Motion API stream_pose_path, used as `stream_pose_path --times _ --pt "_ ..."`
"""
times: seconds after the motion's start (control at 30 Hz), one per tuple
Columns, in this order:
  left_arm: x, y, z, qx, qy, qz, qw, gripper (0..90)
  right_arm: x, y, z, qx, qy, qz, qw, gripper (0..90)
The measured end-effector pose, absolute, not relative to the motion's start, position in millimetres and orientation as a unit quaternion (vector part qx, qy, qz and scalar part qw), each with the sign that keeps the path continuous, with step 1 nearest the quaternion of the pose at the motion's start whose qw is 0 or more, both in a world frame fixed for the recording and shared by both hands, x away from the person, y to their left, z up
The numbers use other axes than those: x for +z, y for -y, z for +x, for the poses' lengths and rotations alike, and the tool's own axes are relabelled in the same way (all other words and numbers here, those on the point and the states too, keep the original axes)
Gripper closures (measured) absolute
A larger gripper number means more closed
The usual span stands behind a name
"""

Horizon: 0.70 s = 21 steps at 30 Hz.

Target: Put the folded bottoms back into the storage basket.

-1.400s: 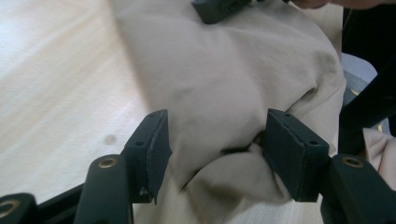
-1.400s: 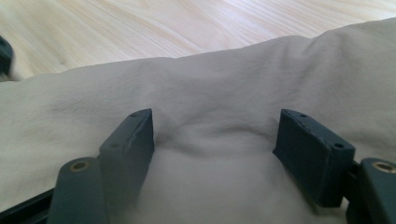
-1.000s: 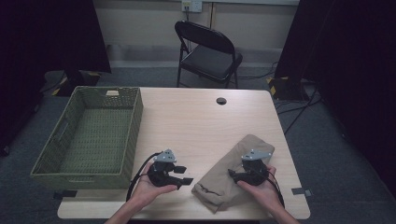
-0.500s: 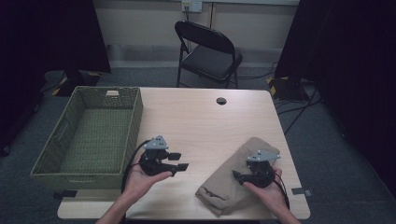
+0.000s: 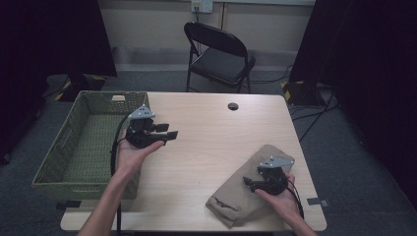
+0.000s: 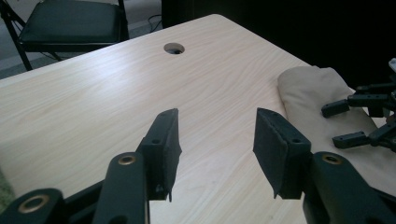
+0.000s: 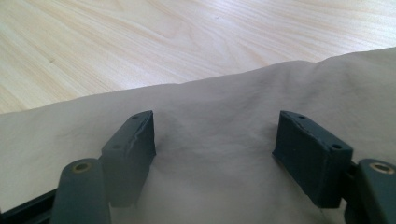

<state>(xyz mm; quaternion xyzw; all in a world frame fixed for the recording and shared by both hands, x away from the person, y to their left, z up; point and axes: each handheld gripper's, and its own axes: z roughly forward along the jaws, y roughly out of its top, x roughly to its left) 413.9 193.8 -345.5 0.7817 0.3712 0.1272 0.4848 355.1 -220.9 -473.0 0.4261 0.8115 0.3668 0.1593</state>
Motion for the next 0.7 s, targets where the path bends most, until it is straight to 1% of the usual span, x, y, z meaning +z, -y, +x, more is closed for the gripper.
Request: stream_pose_path --times 0.23,0.33,0.37,0.4,0.53,0.57,0.7 --pt "-357.3 -219.8 417.3 0.135 -0.399 0.779 0.464 45.6 -477.6 219.9 354.2 0.357 -0.816 0.424 0.163 27.8" --pt "-360.5 -236.2 418.1 0.140 -0.424 0.766 0.462 41.6 -479.0 218.9 354.5 0.353 -0.819 0.422 0.164 27.6" --pt "-360.5 -236.2 418.1 0.140 -0.424 0.766 0.462 41.2 -479.4 219.0 354.6 0.353 -0.819 0.422 0.164 27.6" --pt "-361.8 -243.8 418.8 0.141 -0.437 0.761 0.458 40.7 -479.8 218.9 354.6 0.352 -0.820 0.421 0.164 27.6" --pt "-364.7 -251.8 421.6 0.149 -0.453 0.762 0.438 38.3 -481.0 217.9 354.8 0.351 -0.821 0.419 0.166 27.5" --pt "-367.0 -256.2 423.2 0.146 -0.462 0.758 0.438 35.7 -481.5 218.0 355.2 0.351 -0.821 0.419 0.164 27.5" --pt "-368.3 -260.5 424.7 0.155 -0.473 0.752 0.432 34.8 -481.6 217.9 355.4 0.350 -0.822 0.419 0.165 27.5"
